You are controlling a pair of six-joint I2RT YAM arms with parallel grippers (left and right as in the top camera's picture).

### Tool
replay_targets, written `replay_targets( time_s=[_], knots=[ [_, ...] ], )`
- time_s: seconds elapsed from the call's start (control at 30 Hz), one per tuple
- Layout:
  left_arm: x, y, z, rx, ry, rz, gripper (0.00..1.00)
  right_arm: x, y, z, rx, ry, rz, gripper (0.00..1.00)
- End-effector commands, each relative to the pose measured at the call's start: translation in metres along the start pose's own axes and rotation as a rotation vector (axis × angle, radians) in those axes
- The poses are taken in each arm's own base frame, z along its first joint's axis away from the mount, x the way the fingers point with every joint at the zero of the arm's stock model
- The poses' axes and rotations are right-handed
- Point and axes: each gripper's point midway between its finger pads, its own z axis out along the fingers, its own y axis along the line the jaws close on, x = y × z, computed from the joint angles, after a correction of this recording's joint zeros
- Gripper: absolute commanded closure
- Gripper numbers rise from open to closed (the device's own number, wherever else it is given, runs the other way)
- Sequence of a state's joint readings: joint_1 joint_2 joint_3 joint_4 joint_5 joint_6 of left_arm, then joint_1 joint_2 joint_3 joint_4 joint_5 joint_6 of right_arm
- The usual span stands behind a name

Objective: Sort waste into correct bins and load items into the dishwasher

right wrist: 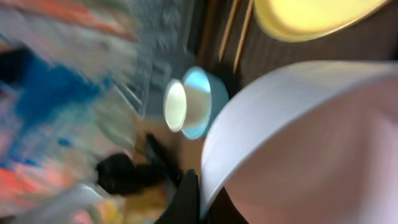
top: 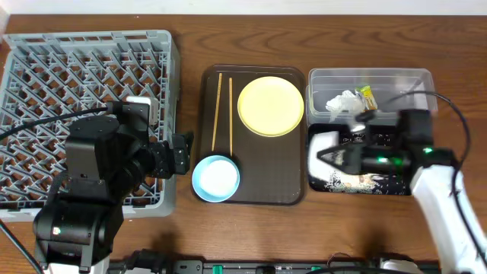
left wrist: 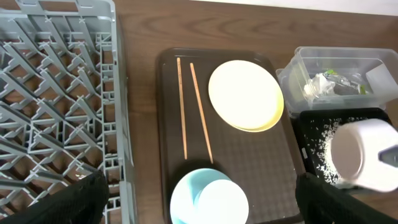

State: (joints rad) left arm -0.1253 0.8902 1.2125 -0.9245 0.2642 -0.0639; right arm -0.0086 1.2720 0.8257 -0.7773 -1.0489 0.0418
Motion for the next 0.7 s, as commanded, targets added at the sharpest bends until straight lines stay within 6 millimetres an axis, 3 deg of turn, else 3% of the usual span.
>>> replay_targets(
  time_s=[0.0,0.2,0.4,0.53,0.67],
  knots=[
    [-0.006,-0.003,-0.004,0.013,-0.015,-0.003,0.04,-0.002,0.003,0.012,0.301,0.007,-0.106,0.99],
    [-0.006,-0.003,-0.004,0.013,-0.015,-0.003,0.04,0.008,-0.004,0.050,0.683,0.011,-0.377,0.99],
    [-0.006,-0.003,-0.004,0.013,-0.015,-0.003,0.04,0.021,-0.004,0.110,0.711,0.068,-0.532,0.99],
    [-0.006,-0.003,-0.004,0.013,-0.015,-0.003,0.04,0.028,-0.024,0.127,0.750,0.121,-0.524,0.99],
    [-0.006,-0.003,-0.004,0.013,-0.015,-0.003,0.04,0.031,-0.026,0.128,0.744,0.142,-0.518,0.77]
  ],
)
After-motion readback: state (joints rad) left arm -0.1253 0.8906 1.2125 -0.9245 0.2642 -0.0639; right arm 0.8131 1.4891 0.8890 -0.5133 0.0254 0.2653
